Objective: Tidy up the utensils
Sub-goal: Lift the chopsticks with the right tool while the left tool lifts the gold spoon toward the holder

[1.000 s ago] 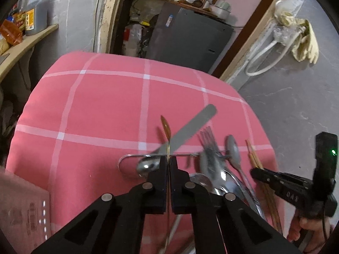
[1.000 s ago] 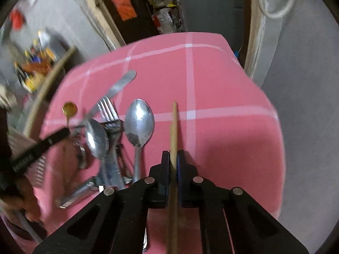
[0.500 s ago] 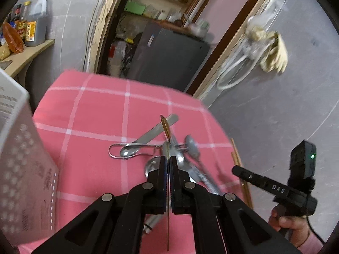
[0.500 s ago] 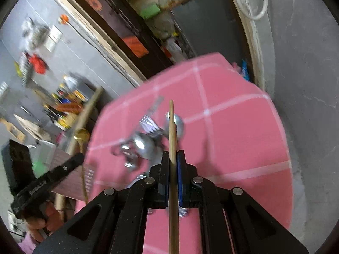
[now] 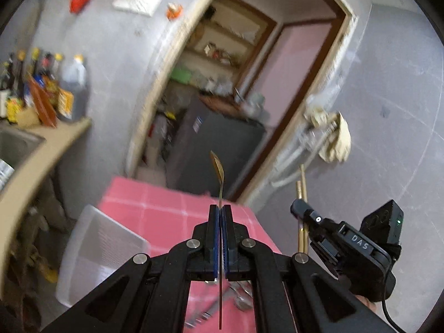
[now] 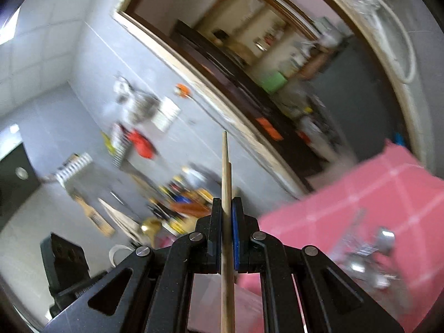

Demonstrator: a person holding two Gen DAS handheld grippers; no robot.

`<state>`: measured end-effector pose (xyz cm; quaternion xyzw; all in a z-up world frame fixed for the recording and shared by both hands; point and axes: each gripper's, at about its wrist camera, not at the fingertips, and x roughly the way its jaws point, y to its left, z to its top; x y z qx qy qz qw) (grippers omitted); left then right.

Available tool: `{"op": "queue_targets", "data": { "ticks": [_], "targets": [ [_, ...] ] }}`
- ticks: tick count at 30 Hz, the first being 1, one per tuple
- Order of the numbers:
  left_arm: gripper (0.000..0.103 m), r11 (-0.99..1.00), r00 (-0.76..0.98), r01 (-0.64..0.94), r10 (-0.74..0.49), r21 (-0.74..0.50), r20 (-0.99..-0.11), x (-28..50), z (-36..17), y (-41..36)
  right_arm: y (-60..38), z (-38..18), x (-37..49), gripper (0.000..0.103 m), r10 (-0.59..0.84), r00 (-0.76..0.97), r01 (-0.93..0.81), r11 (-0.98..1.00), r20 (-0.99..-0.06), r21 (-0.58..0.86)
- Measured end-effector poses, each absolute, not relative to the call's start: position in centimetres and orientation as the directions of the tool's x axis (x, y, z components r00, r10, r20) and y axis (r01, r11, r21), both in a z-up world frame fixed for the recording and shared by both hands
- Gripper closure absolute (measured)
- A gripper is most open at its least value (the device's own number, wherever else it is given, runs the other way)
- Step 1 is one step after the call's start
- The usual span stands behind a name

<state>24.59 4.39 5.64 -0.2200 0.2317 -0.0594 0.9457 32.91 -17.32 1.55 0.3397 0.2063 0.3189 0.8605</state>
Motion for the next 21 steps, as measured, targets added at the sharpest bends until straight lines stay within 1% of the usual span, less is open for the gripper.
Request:
{"op": "queue_targets", "data": {
  "ticks": [2,5,9,11,14,21],
  "targets": [
    [0.100,0.899,0.907,-0.008,-0.178,-0.438,-0.381,24.0,6.5,6.4,-14.7,2.6,33.2,0.097,0.700,0.711,-0.446,0.528,-0.072,0.723],
    [0.100,0.903,0.922,-0.035,-0.137,-0.429,-0.363,23.8,6.9,8.4,-11.2,3.2,33.2,0.097,0.712,0.702,-0.488,0.480,0.001,0.729],
    [0.100,0.898,0.934,-0.058,-0.105,-0.436,-0.341,23.6,5.8,10.9,-7.1,2.5,33.6,0.097,0.731,0.681,-0.521,0.441,0.044,0.731],
    [0.100,0.896,0.937,-0.062,-0.100,-0.440,-0.335,23.8,5.1,11.9,-6.3,1.3,33.5,0.097,0.736,0.675,-0.532,0.439,0.050,0.724],
    [0.100,0.893,0.941,-0.056,-0.103,-0.447,-0.323,23.7,4.0,13.1,-5.3,1.0,33.7,0.097,0.736,0.675,-0.546,0.450,0.053,0.707],
    [0.100,0.881,0.944,-0.031,-0.129,-0.471,-0.304,23.2,1.9,14.1,-4.3,0.6,34.2,0.097,0.731,0.682,-0.561,0.504,0.020,0.657]
  ]
}}
